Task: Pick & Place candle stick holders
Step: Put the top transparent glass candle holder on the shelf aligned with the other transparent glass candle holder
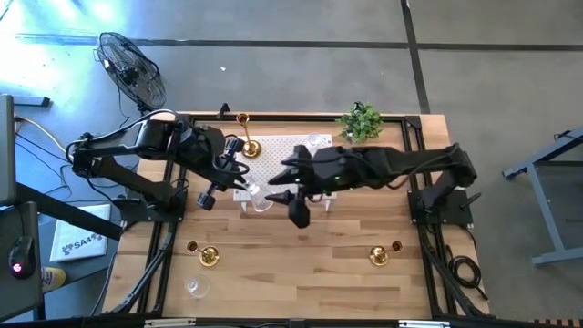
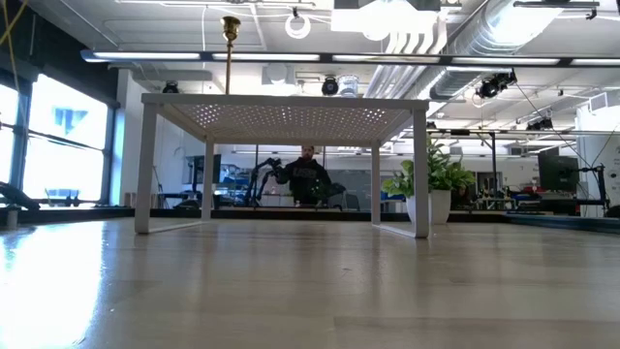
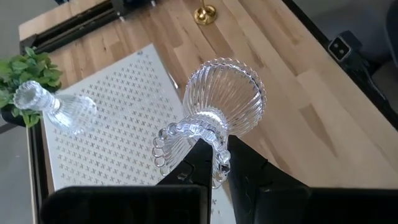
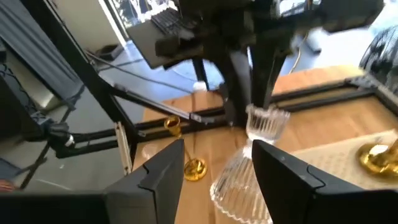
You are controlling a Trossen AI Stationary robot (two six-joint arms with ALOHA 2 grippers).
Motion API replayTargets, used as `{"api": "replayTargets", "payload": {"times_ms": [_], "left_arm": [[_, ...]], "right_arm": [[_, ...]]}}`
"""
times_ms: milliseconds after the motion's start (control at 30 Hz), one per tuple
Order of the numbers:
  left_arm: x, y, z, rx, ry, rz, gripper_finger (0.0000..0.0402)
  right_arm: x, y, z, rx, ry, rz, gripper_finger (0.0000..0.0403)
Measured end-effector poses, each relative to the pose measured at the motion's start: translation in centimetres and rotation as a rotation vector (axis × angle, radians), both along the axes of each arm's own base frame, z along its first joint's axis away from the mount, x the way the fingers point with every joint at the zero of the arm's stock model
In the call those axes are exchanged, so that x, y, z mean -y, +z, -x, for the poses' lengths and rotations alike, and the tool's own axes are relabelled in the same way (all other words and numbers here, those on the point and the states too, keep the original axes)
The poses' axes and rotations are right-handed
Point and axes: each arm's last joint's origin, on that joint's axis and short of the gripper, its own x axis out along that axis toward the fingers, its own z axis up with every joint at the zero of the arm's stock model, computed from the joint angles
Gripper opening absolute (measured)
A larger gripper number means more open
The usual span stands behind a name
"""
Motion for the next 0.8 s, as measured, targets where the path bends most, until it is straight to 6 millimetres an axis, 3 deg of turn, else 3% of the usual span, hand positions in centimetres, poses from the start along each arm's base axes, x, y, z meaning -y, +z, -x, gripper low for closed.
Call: {"api": "replayTargets", "payload": {"times_ms": [533,800], "left_arm": [[0.1,-0.7,-1.5,-0.014,-0.045,-0.019,0.0018],[0.2,-1.1,-2.2,-0.031,-0.076,-0.025,0.0018]], "right_arm": [[1.4,-4.2,-3.6,-0.127,0.065,-0.055,0.0181],[1.7,-5.0,-4.0,-0.162,0.061,-0.057,0.0181]]}}
